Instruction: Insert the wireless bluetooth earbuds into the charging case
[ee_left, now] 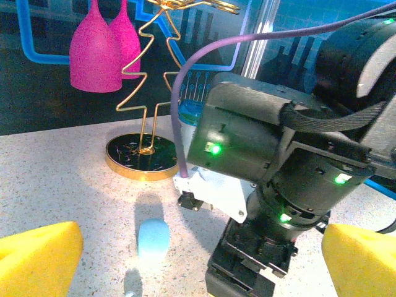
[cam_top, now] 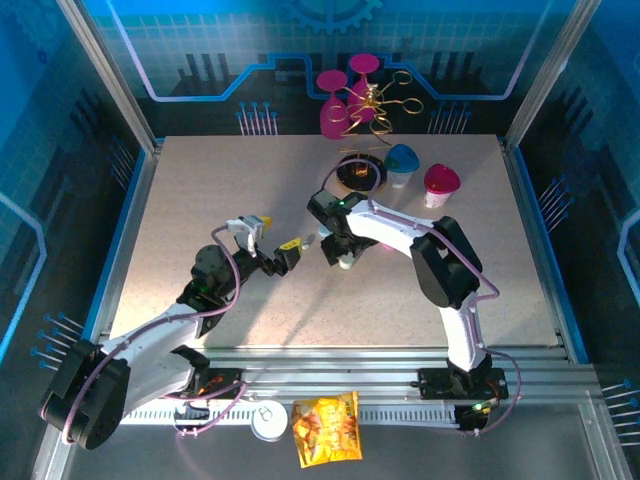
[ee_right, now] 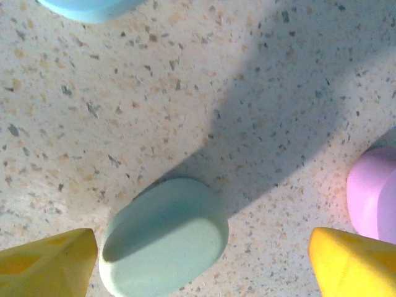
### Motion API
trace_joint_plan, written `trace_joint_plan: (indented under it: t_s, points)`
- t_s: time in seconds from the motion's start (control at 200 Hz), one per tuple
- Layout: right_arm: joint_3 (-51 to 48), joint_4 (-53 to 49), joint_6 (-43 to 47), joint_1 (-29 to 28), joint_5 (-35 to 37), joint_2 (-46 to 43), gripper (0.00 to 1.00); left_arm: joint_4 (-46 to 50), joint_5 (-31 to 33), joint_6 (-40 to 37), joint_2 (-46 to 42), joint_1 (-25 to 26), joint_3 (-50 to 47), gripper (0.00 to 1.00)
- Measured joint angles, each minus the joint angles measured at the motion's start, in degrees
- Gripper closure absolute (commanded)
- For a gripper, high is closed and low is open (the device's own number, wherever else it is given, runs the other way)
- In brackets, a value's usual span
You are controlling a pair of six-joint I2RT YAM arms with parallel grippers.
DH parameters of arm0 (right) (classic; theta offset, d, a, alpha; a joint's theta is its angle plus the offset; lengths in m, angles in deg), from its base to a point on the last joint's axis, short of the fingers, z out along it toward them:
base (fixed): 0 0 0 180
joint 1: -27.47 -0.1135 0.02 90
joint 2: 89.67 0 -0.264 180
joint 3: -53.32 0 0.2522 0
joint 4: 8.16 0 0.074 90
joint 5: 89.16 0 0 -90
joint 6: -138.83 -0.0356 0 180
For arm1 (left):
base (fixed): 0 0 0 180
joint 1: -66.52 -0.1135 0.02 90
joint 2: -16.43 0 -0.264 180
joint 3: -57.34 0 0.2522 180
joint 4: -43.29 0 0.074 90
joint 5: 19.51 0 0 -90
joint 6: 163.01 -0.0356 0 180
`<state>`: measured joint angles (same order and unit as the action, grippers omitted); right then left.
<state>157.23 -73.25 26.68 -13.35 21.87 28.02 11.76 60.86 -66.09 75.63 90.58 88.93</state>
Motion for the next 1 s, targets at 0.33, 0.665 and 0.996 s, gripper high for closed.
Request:
trace_joint_plan:
  t_s: [0.33,0.665,0.996]
  points:
    - [-7.8,10.6,-8.7,2.7,-6.5,-4.7,0.22,-0.1,0.0,0.0,0.0,-0.3,0.0,0.01]
    - [-8.1,13.0,-10.8,3.8,-8.3,-1.8,0.46,-0.3,0.0,0.0,0.0,-0.3,-0.9,0.01]
    - [-8.2,14.1,-10.6,4.8,-9.4,-1.0,0.63,-0.4,0.0,0.2,0.0,-0.3,-1.2,0.01]
